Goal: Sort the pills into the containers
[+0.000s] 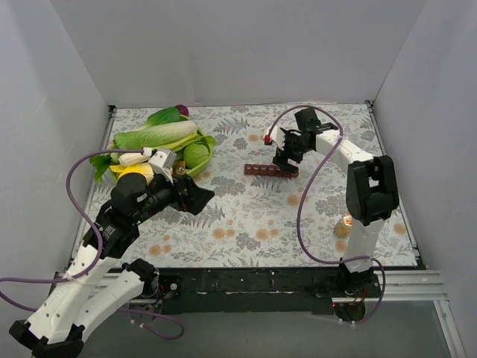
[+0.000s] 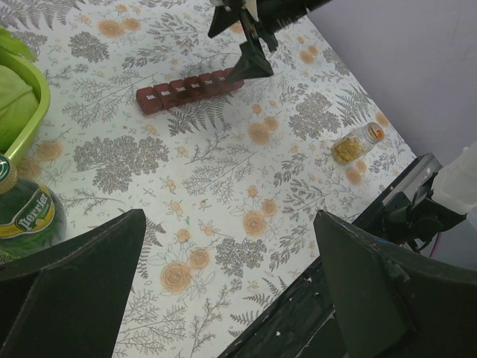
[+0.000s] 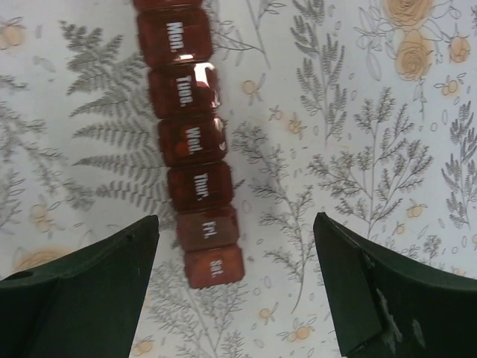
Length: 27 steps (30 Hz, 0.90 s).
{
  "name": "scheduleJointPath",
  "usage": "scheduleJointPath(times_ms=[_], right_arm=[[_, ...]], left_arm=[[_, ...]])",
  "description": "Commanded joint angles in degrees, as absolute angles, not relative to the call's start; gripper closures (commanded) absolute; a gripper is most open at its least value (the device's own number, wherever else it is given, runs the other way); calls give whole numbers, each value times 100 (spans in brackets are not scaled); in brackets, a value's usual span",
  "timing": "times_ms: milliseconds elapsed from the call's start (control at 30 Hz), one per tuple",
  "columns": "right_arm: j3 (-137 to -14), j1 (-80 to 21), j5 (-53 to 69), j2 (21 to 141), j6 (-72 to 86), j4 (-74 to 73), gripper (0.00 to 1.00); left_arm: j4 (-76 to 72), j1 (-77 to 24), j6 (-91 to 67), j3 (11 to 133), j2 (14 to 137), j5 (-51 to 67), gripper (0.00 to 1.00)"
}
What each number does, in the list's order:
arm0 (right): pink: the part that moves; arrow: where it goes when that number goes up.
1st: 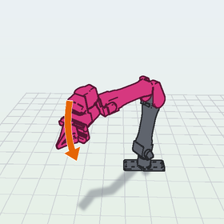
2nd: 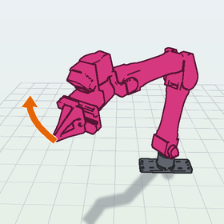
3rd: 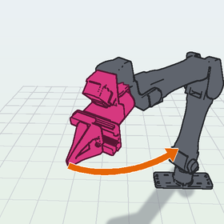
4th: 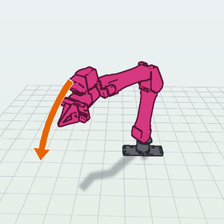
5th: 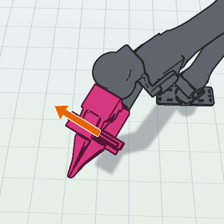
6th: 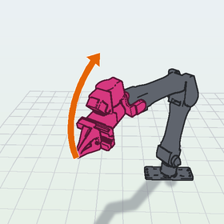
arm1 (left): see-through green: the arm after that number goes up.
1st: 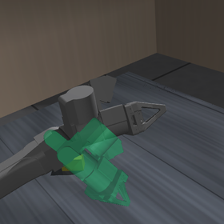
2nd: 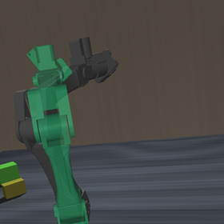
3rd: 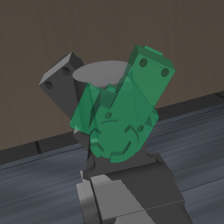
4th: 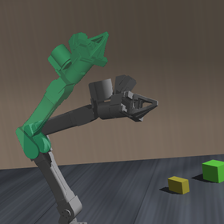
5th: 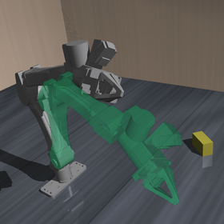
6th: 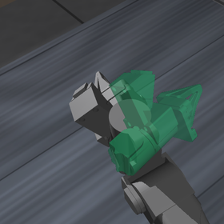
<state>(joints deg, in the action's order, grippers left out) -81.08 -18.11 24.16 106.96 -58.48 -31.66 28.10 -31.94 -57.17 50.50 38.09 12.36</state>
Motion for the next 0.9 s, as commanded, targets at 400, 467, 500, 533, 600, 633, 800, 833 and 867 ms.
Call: scheduleJointPath(times_ms=[400,467,500,533,600,633,800,833,867], right_arm=[[-8851,-2030,2619,11531,-6170,-3885,16],[-8833,-2057,2593,11628,-6117,-3850,18],[-8824,-2065,2541,11663,-6100,-3815,19],[-8824,-2083,2497,11741,-6082,-3780,20],[-8833,-2092,2400,11812,-6064,-3718,24],[-8816,-2092,2382,11847,-6056,-3683,25],[-8473,-2127,2469,11743,-6318,-3577,38],[-8386,-2162,2478,11655,-6354,-3525,39],[-8219,-2171,2496,11620,-6424,-3524,43]], left_arm=[[2892,-3164,-5906,4913,3480,1116,2],[2839,-3164,-5941,4896,3489,1142,2],[2830,-3155,-5941,4878,3489,1160,2],[2795,-3164,-5968,4861,3481,1195,2],[2786,-3155,-6029,4825,3481,1222,2],[2760,-3164,-6047,4790,3472,1256,2],[2768,-3155,-6222,4632,3384,1406,2],[2760,-3155,-6249,4597,3366,1415,2],[2760,-3155,-6266,4544,3349,1441,2]])
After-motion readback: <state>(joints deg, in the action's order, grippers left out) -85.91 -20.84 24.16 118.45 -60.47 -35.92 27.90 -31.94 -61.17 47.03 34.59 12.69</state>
